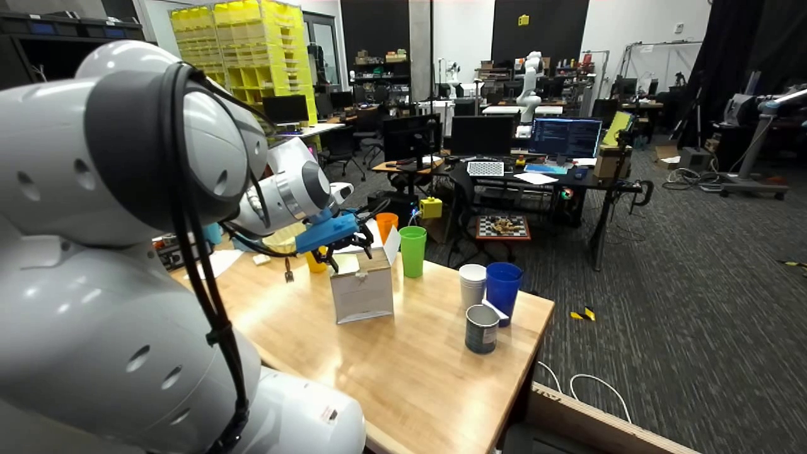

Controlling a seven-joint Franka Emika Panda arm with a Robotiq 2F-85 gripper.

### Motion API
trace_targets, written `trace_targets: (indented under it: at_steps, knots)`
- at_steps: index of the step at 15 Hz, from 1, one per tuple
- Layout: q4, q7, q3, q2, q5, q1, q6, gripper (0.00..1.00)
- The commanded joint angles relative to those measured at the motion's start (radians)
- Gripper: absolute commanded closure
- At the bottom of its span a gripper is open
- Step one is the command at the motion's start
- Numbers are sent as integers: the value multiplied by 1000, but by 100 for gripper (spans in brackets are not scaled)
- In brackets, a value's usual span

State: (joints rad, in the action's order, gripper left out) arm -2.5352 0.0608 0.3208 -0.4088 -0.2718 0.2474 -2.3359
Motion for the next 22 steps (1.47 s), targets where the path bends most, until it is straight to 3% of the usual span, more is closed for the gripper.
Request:
trace_targets:
  at_steps: [1,14,22]
  knots:
    - [16,-30,-14,21,8,4,-4,0]
    - [53,-83,-42,78,31,7,0,0]
    - [65,-36,-18,22,0,1,36,0]
